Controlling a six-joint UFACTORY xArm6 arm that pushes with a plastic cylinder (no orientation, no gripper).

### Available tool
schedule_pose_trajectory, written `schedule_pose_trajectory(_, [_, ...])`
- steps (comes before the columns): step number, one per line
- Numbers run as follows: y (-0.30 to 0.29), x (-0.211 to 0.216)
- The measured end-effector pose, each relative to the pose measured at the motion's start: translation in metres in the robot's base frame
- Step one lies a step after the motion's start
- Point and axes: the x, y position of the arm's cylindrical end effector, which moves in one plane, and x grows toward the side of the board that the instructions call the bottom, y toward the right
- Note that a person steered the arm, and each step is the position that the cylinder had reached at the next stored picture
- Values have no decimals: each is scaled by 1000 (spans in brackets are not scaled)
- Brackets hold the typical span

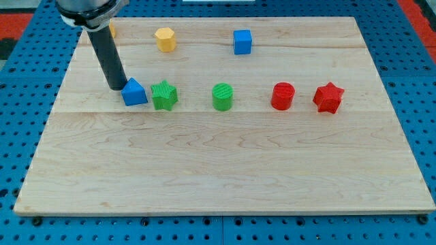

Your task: Move the blue triangle top left to the green star

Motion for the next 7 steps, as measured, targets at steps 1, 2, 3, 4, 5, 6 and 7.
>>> schedule_pose_trajectory(1, [-43,20])
schedule_pose_trajectory(2, [-28,74])
schedule_pose_trajectory(3, [48,36])
schedule_pose_trajectory(4, [64,-25])
schedule_pose_trajectory(5, [41,-29])
schedule_pose_trajectory(6, [39,-1])
schedule_pose_trajectory(7, [57,4])
